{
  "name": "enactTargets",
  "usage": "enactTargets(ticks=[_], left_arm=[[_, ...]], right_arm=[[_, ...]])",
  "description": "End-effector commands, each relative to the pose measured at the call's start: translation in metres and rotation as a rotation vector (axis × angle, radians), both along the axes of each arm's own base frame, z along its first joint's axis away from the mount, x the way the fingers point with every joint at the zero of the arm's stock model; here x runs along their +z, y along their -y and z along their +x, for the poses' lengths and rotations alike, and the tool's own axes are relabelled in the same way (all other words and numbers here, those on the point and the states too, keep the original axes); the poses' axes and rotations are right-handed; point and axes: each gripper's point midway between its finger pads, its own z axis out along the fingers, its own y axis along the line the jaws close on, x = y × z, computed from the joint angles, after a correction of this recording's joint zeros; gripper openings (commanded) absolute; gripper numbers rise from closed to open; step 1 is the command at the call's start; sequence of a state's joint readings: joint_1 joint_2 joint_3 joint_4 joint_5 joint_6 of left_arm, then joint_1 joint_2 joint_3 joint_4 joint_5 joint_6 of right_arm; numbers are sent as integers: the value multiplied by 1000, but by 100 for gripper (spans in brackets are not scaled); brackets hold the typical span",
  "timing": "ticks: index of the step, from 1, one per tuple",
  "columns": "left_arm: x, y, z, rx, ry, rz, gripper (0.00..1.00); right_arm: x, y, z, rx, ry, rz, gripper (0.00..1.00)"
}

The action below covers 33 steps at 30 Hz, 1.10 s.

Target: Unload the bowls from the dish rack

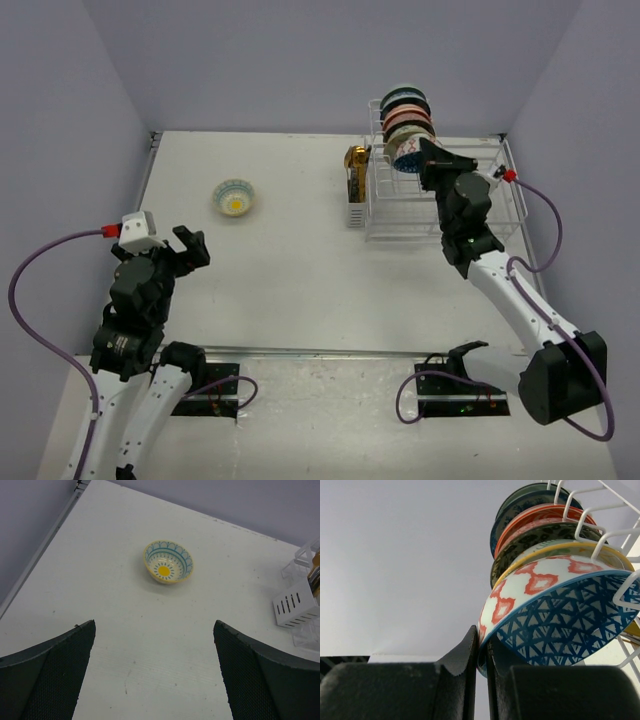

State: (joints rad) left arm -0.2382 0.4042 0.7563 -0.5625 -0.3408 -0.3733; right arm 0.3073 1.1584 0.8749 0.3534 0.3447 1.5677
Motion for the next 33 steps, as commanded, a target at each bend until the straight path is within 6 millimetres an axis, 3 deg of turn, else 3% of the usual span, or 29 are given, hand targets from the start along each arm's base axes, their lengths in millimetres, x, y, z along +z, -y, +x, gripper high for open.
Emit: enactTargets(ticks=[1, 9, 16, 19, 20, 21, 23, 24, 25, 26, 28, 29, 30, 31, 33], left_arm=[[12, 0, -1, -11, 52, 15, 100], [13, -1, -1, -6, 55, 14, 100], [14, -2, -2, 4, 61, 10, 100], [16, -2, -1, 4, 49, 8, 100], [17, 1, 2, -8, 41, 2, 100], [21, 5, 2, -19, 39, -21, 100], [48, 19, 2, -80, 67, -89, 100], [60, 26, 2, -111, 80, -115, 100], [88, 32, -3, -147, 136, -146, 100], [99, 45, -2, -210, 142, -184, 100], [137, 54, -7, -262, 224, -228, 100], [145, 60, -7, -292, 233, -255, 100], [156, 63, -6, -310, 263, -265, 100], [157, 68, 1, -324, 249, -267, 100], [175, 76, 2, -374, 253, -250, 100]], right_arm=[[59, 6, -17, 0, 171, 29, 0], [96, 2, -37, 44, 274, 17, 0], [123, -17, -55, 150, 355, -99, 0], [137, -41, -66, 264, 399, -271, 0], [151, -48, -73, 301, 418, -343, 0], [147, -72, -80, 438, 446, -450, 0], [149, -99, -96, 587, 481, -684, 0], [132, -117, -99, 685, 519, -851, 0], [122, -125, -108, 756, 483, -932, 0], [113, -147, -125, 845, 513, -1002, 0], [86, -162, -127, 877, 525, -1244, 0], [69, -179, -149, 966, 529, -1299, 0], [60, -180, -149, 942, 546, -1407, 0], [38, -184, -156, 977, 540, -1465, 0], [14, -203, -186, 1038, 690, -1636, 0]])
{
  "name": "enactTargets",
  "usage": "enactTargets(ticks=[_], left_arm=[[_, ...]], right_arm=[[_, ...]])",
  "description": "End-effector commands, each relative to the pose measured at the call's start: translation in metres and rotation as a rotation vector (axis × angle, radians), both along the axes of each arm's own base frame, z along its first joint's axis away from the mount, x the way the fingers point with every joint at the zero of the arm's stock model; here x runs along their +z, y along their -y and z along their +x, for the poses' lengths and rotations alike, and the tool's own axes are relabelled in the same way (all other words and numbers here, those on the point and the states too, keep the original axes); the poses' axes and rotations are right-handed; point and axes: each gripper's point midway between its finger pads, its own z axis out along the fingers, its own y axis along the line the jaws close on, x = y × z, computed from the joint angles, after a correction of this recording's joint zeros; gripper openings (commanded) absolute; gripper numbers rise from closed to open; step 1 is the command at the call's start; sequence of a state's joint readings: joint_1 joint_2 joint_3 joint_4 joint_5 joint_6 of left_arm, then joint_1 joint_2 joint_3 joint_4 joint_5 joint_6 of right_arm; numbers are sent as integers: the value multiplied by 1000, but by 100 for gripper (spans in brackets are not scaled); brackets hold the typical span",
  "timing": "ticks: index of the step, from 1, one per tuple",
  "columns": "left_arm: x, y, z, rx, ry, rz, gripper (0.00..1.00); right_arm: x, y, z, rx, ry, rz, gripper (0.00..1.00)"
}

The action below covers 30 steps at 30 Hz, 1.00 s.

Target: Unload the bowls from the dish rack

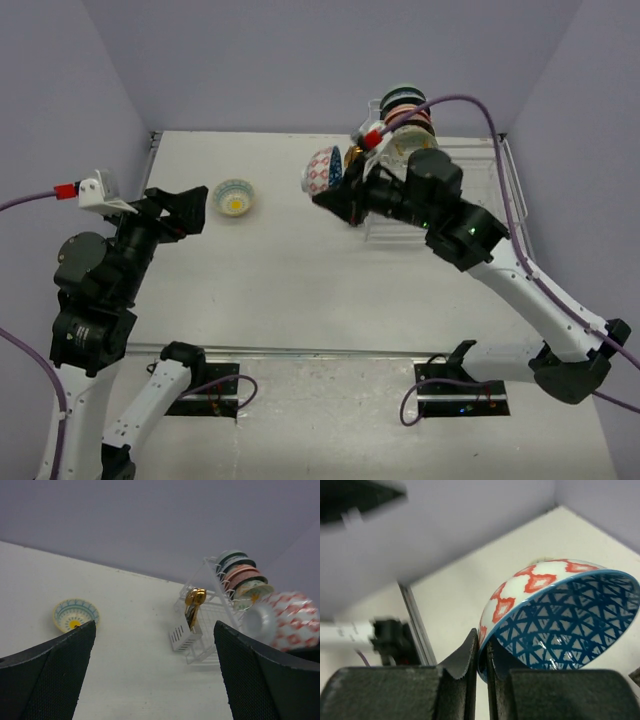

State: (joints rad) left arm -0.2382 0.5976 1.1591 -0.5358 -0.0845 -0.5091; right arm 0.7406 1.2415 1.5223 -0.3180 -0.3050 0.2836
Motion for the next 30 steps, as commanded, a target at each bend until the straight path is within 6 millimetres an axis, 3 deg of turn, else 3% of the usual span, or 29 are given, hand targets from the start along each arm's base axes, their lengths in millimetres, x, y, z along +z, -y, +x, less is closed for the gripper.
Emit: enactTargets(ticks=[1, 2, 4, 6, 7, 8, 11, 17, 20, 26, 30], left_arm=[[21, 30, 12, -144, -19, 2, 100], [30, 31, 12, -154, -12, 9, 100], [18, 48, 20, -238, -68, 33, 100], [0, 69, 25, -359, -123, 41, 100], [-18, 94, 24, -512, -185, 39, 100], [-35, 105, 25, -584, -234, 33, 100], [-61, 133, 19, -789, -295, 11, 100], [-109, 139, 21, -778, -407, 83, 100], [-132, 130, 35, -654, -474, 197, 99], [-159, 119, 49, -532, -562, 284, 77], [-172, 115, 59, -459, -618, 344, 57]], right_arm=[[-90, -6, -39, 141, 261, -448, 0], [-101, -9, -48, 169, 301, -504, 0], [-121, -15, -60, 171, 392, -603, 0], [-133, -21, -72, 240, 462, -664, 0], [-145, -26, -80, 282, 468, -716, 0], [-151, -28, -81, 310, 485, -755, 0], [-168, -31, -83, 374, 470, -865, 0], [-179, -37, -72, 369, 485, -1002, 0], [-181, -41, -62, 343, 478, -1072, 0], [-181, -49, -43, 290, 484, -1163, 0], [-176, -57, -32, 245, 501, -1184, 0]])
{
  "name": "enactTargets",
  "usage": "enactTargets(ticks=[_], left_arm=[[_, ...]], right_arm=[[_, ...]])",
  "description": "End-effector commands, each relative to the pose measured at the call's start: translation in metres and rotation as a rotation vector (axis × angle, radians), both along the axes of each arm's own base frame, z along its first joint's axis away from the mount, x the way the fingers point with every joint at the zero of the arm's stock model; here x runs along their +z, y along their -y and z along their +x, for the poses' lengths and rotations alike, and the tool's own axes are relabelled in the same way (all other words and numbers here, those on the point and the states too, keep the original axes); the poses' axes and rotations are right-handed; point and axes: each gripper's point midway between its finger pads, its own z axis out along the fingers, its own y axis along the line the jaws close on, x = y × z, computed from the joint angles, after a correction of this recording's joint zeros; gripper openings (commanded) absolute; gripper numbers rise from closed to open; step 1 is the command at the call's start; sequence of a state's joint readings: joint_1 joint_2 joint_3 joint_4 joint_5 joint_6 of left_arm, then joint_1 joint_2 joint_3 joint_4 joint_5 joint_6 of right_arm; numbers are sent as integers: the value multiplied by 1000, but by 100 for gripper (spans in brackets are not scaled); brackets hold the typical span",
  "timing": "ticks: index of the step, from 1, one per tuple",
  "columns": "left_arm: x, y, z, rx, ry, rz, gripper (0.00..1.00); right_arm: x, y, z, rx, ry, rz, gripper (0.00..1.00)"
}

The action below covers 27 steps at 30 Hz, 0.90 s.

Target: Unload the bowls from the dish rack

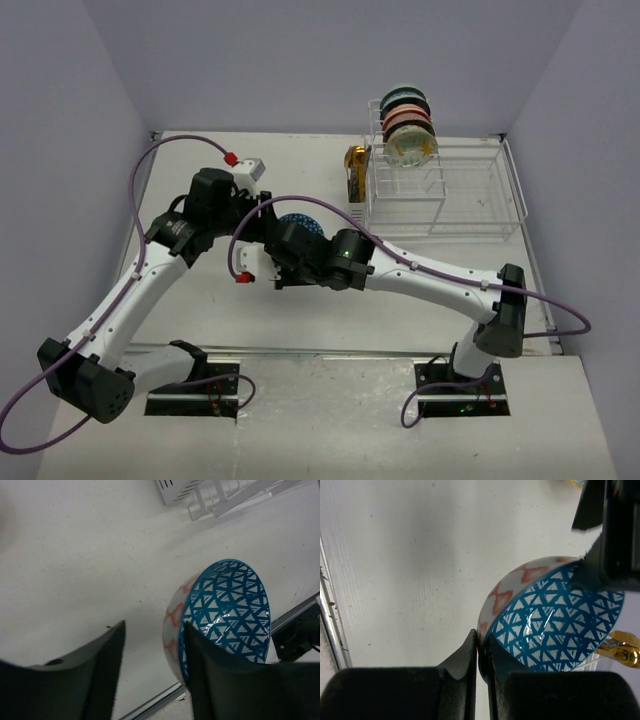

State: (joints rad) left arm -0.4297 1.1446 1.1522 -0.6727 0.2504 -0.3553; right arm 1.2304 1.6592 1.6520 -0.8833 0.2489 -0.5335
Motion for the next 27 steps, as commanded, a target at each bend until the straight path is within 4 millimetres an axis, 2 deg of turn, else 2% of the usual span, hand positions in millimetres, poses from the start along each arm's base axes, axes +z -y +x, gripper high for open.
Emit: enactTargets(ticks=[1, 2, 5, 6, 7, 9, 13, 15, 16, 19, 21, 22, 23, 24, 25, 26, 27], left_arm=[[3, -16, 16, 93, 48, 126, 41], [2, -18, 17, 106, 48, 138, 35], [-2, -17, 20, 109, 42, 157, 34], [-4, -16, 22, 110, 38, 168, 30], [-7, -13, 21, 102, 35, 176, 25], [-13, -11, 20, 95, 21, 191, 0], [-18, -19, 26, 158, 36, 216, 0], [-9, -24, 33, 216, 80, 198, 0], [-6, -27, 36, 241, 93, 196, 0], [5, -33, 47, 316, 127, 186, 0], [8, -37, 57, 365, 140, 175, 0], [13, -45, 69, 398, 154, 144, 0], [10, -50, 78, 411, 148, 123, 0], [10, -69, 90, 460, 125, 71, 0], [14, -78, 101, 489, 139, 30, 0], [9, -88, 111, 522, 130, 14, 0], [9, -107, 121, 592, 133, -2, 0]], right_arm=[[29, -5, 17, -31, 104, 13, 0], [30, -6, 17, -36, 104, 14, 0], [32, -11, 19, -36, 109, 18, 0], [37, -15, 21, -42, 123, 38, 0], [38, -16, 22, -41, 130, 43, 0], [44, -18, 27, -59, 156, 53, 0], [48, -24, 32, -77, 181, 95, 2], [49, -24, 36, -103, 198, 135, 29], [48, -24, 36, -114, 196, 147, 59], [53, -15, 38, -164, 186, 210, 99], [66, -4, 39, -193, 192, 278, 99], [69, -1, 37, -202, 189, 308, 99], [61, 6, 35, -208, 183, 310, 99], [71, 6, 36, -216, 192, 370, 99], [86, 16, 30, -230, 183, 443, 99], [79, 23, 28, -244, 175, 447, 99], [86, 27, 26, -259, 176, 494, 99]])
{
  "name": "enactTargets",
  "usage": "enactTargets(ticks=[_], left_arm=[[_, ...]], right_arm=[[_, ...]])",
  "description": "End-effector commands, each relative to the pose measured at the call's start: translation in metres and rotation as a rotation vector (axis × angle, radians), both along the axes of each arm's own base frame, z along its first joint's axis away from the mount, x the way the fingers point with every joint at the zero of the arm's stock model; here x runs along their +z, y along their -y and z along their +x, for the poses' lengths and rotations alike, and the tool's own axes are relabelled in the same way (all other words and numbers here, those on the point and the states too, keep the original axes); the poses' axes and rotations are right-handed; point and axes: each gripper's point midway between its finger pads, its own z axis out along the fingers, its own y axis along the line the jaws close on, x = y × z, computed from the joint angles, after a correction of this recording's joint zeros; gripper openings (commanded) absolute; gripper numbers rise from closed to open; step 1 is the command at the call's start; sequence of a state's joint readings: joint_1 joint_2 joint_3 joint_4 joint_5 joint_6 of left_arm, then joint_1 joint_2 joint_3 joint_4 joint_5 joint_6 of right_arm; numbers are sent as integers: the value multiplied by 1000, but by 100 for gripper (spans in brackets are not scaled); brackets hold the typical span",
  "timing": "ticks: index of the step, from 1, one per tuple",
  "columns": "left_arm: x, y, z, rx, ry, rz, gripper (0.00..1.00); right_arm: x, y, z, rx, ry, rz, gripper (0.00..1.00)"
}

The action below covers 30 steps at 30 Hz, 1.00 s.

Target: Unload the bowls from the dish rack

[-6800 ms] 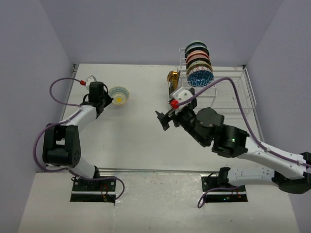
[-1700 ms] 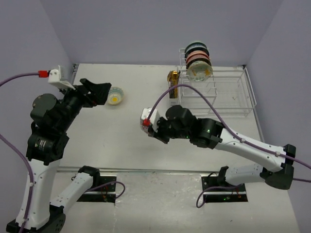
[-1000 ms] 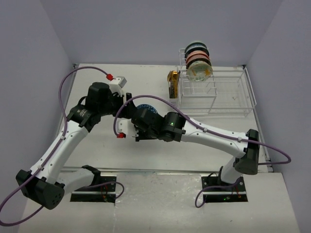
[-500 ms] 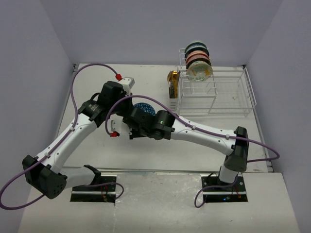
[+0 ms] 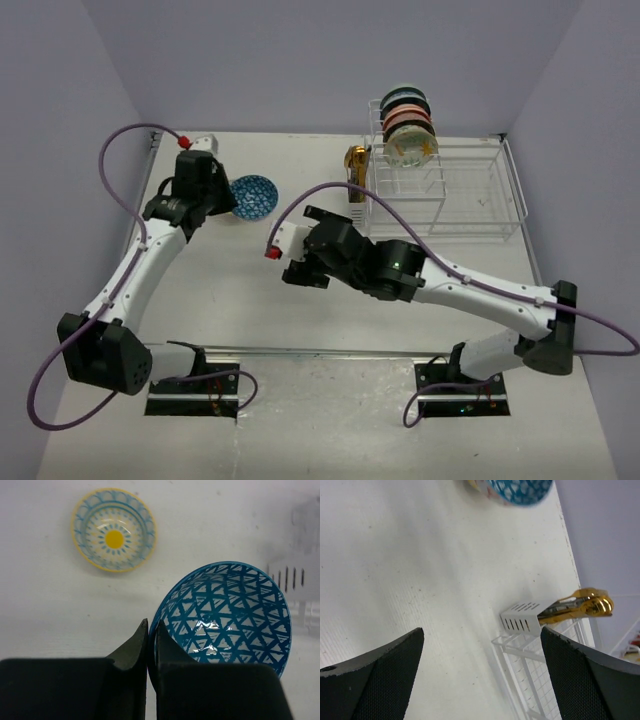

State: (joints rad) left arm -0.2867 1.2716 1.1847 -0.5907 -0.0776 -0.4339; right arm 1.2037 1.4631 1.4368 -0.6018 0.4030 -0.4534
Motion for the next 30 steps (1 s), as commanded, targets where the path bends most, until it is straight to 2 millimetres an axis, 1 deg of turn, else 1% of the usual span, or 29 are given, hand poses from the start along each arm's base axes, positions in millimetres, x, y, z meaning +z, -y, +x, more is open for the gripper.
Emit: enactTargets(ticks=[1, 2, 3, 4, 5, 6, 7, 8, 9, 10, 11, 12, 13, 14, 16, 18, 21, 24, 26, 30], left_arm=[[30, -36, 51, 170, 160, -128, 0], [26, -49, 64, 230, 157, -148, 0], [28, -56, 73, 260, 174, -170, 0], [26, -60, 81, 274, 176, -191, 0], [14, -64, 92, 293, 156, -203, 0], [15, -75, 101, 337, 163, -223, 0], [13, -79, 110, 348, 169, -237, 0], [-4, -78, 119, 346, 125, -263, 0], [-3, -92, 126, 369, 126, -281, 0], [-4, -94, 134, 360, 142, -295, 0], [-17, -97, 140, 360, 114, -296, 0], [-14, -99, 146, 358, 114, -296, 0], [-18, -100, 149, 355, 102, -289, 0], [-31, -104, 152, 375, 68, -273, 0], [-39, -105, 155, 384, 53, -263, 0], [-53, -108, 159, 393, 36, -255, 0], [-60, -107, 160, 393, 23, -256, 0], [-68, -111, 158, 415, 6, -232, 0], [-74, -113, 155, 420, -9, -222, 0], [-85, -112, 156, 420, -22, -219, 0]], right_arm=[[62, 16, -6, -70, 38, 313, 99], [55, 22, -9, -76, 31, 328, 99], [69, 33, -15, -82, 23, 400, 99], [70, 37, -19, -78, 14, 425, 99], [65, 41, -24, -69, -2, 441, 99], [67, 45, -29, -60, -13, 469, 99], [68, 48, -35, -55, -42, 506, 99], [71, 56, -45, -28, -58, 550, 99], [72, 60, -50, -17, -71, 574, 99], [73, 63, -56, -9, -96, 608, 99], [73, 71, -63, 9, -104, 637, 99], [72, 74, -68, 17, -119, 653, 99], [72, 77, -70, 23, -123, 663, 99], [72, 82, -74, 30, -126, 677, 99], [72, 87, -76, 30, -126, 687, 99], [70, 89, -77, 34, -125, 690, 99], [70, 87, -78, 47, -124, 687, 99], [65, 85, -76, 43, -125, 669, 99], [63, 86, -76, 39, -124, 668, 99], [66, 89, -78, 44, -123, 690, 99]])
